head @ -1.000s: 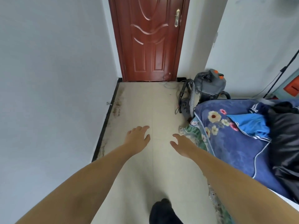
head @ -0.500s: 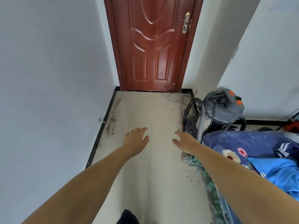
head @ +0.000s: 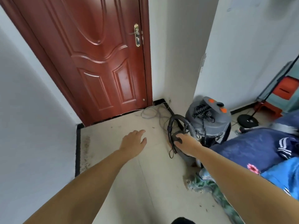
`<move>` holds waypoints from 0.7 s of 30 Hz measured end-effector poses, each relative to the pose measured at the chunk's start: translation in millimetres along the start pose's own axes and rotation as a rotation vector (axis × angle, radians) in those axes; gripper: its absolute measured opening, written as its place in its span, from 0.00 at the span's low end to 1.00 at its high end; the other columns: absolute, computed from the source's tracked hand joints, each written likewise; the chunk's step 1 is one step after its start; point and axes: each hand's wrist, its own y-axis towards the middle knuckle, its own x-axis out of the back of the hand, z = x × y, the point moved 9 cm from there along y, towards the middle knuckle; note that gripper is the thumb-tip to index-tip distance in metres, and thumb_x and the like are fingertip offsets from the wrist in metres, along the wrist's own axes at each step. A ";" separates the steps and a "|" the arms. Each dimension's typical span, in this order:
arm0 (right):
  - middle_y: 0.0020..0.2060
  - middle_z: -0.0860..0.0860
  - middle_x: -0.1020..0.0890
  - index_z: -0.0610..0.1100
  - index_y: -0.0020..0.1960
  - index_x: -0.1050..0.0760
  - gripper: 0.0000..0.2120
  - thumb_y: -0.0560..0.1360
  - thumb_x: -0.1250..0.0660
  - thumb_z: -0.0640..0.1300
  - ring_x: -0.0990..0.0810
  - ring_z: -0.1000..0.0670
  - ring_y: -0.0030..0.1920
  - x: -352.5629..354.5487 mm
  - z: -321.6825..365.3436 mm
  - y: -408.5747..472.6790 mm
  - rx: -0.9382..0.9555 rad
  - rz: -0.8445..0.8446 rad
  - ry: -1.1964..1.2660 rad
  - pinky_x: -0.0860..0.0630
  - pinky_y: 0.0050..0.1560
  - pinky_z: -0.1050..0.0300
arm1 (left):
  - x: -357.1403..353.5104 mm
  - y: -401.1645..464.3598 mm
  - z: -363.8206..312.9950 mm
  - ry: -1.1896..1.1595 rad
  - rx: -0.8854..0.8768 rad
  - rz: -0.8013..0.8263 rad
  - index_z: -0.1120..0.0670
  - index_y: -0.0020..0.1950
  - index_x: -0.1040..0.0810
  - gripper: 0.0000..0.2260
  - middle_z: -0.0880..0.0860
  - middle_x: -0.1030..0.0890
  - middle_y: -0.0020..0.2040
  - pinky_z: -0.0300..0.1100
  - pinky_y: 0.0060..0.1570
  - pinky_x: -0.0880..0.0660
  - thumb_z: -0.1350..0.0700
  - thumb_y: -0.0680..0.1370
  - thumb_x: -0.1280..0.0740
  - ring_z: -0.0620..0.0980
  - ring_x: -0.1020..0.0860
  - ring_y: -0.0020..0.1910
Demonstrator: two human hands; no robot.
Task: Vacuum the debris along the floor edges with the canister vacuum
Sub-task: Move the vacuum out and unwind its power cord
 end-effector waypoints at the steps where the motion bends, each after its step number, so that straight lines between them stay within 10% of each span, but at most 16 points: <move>1: 0.67 0.43 0.29 0.47 0.74 0.36 0.23 0.81 0.43 0.53 0.27 0.40 0.64 7.9 -11.3 11.1 -0.032 -0.017 0.019 0.28 0.63 0.45 | -0.1 23.8 -7.2 0.014 -0.035 0.013 0.50 0.76 0.37 0.21 0.54 0.28 0.68 0.46 0.63 0.33 0.49 0.83 0.46 0.54 0.29 0.65; 21: 0.64 0.42 0.28 0.48 0.73 0.36 0.22 0.81 0.44 0.52 0.26 0.41 0.61 111.5 -212.2 228.5 -0.517 -0.050 0.261 0.27 0.61 0.45 | -55.4 392.9 -169.5 0.023 -0.498 0.265 0.50 0.75 0.36 0.20 0.53 0.28 0.67 0.48 0.63 0.31 0.49 0.83 0.45 0.53 0.29 0.65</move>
